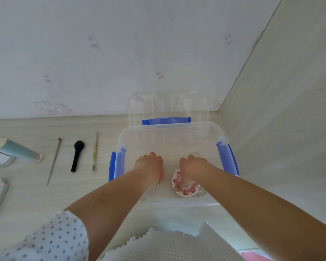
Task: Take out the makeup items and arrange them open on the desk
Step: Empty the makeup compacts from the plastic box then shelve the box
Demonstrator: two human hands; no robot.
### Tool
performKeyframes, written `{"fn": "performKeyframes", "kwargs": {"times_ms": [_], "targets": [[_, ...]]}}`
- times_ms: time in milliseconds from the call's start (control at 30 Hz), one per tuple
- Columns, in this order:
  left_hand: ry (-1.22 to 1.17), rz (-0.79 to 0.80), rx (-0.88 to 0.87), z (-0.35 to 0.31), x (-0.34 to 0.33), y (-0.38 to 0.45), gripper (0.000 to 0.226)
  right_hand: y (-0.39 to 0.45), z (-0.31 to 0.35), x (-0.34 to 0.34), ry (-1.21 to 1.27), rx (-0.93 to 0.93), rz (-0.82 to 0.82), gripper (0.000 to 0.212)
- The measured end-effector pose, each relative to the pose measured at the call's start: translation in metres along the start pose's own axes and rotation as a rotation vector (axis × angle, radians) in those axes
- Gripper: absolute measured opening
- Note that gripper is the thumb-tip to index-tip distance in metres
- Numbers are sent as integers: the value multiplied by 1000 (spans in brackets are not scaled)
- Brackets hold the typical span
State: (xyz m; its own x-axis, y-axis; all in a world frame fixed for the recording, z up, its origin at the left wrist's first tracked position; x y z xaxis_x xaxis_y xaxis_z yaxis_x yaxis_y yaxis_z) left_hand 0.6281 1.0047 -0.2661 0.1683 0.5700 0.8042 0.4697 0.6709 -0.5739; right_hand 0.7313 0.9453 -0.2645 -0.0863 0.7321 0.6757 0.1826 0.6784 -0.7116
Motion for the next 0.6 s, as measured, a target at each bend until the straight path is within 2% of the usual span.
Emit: {"fn": "performKeyframes", "kwargs": {"times_ms": [200, 333, 467, 600], "targets": [[9, -47, -33, -4, 9, -2, 59, -4, 0, 9, -13, -22, -7, 73], [-27, -16, -23, -3, 13, -6, 61, -5, -1, 4, 21, 24, 93, 37], [-32, 14, -40, -6, 22, -9, 36, -13, -10, 12, 92, 39, 57, 36], [-131, 10, -92, -9, 34, -16, 23, -23, -27, 25, 148, 3, -43, 21]]}}
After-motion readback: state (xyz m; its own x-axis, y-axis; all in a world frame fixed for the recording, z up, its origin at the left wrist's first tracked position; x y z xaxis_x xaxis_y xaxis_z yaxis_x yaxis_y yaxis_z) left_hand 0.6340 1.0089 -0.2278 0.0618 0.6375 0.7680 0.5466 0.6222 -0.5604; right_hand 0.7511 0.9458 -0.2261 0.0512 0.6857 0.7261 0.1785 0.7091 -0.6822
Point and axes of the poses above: each hand's wrist, its own y-axis towards the middle knuckle, its own x-axis out of the back of the hand, z = x × y, the point moved 9 cm from there along y, towards the middle knuckle, and after that the axes turned 15 degrees about -y, right-handed, at the moved point
